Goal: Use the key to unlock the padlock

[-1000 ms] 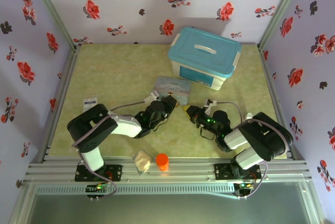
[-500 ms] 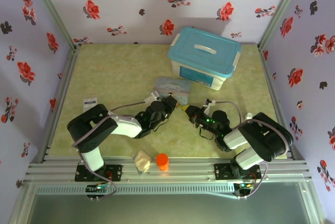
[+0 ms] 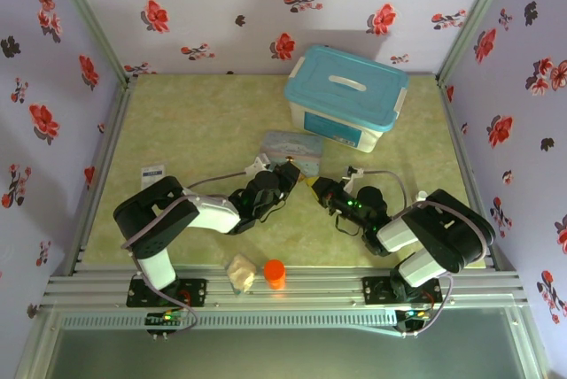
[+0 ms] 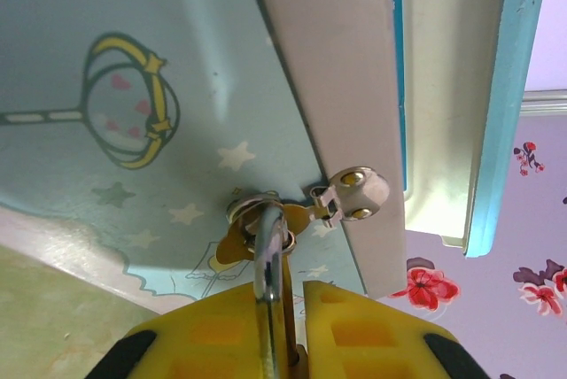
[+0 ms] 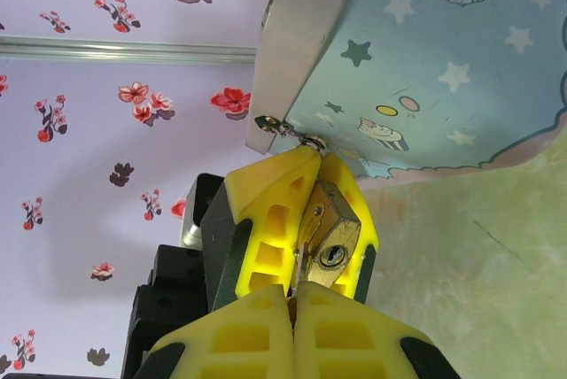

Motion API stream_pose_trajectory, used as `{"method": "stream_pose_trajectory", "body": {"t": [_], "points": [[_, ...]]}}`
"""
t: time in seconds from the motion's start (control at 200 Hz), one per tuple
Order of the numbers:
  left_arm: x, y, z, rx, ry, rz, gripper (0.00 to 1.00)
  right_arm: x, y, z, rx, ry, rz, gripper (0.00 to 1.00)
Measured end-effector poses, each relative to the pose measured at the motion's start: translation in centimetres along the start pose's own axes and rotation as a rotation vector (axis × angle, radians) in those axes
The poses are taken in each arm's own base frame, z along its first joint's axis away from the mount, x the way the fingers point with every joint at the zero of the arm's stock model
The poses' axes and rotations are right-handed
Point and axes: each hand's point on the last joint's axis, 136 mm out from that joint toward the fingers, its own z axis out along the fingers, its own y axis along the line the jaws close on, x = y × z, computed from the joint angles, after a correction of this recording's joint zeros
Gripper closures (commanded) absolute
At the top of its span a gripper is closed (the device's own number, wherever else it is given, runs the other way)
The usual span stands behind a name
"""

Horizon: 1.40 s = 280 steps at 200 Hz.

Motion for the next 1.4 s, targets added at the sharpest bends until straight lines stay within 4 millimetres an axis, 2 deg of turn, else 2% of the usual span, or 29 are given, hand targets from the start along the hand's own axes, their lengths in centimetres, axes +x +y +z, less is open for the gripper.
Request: {"method": "stream_pose_trajectory", "body": {"t": [0.815,1.4], "points": [[-0.2,-0.1,0.0,0.003,-0.008,-0.004,1.0,-0.1,-0.5,-0.3,0.013,-0.012,0.003,1.0],[-1.0,-0.8,0.0,0.027,-0.051,-0.039,1.0,-0.3,0.1,0.9,0.0,-0.005,-0.001,1.0]]}}
